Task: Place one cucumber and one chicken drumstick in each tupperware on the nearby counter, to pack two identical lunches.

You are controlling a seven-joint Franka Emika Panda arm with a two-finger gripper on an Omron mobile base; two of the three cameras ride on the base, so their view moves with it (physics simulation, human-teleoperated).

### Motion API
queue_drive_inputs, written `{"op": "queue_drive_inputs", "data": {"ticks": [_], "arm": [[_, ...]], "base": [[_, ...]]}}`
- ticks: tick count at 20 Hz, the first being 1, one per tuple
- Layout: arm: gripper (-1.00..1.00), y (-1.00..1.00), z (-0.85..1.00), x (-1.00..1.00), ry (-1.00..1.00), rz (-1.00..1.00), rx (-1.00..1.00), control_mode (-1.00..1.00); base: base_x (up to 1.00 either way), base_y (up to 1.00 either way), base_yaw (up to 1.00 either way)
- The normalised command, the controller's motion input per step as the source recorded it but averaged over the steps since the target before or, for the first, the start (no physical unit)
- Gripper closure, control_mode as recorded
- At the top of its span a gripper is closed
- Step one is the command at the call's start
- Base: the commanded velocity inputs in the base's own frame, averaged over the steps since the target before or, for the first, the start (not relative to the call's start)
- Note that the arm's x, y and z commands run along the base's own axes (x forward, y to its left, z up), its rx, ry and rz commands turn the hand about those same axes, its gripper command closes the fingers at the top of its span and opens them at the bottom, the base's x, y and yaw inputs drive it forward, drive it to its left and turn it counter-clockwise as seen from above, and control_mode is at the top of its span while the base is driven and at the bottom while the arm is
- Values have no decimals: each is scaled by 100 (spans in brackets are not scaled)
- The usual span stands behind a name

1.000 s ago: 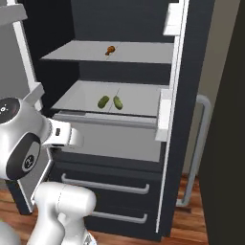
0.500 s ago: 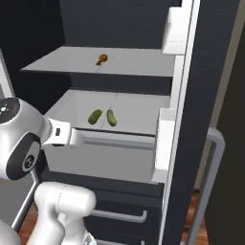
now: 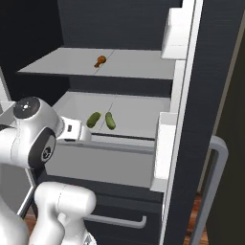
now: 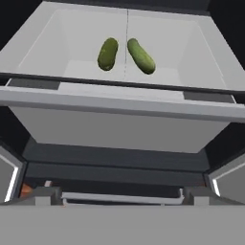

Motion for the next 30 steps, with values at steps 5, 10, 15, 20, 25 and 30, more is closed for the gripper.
{"op": "queue_drive_inputs", "data": {"ticks": [5, 10, 15, 20, 25, 30], "arm": [[-100, 0, -23, 60, -3, 0, 0, -100], [-100, 0, 0, 56, -1, 0, 5, -100], [-100, 2, 0, 54, 1, 0, 17, -100], [-100, 26, -22, 53, 0, 0, 4, -100], [-100, 32, -27, 57, 0, 0, 0, -100], [-100, 1, -10, 65, 4, 0, 0, -100]], "base": [[0, 0, 0], [0, 0, 0], [0, 0, 0], [0, 0, 0], [0, 0, 0], [0, 0, 0]]}}
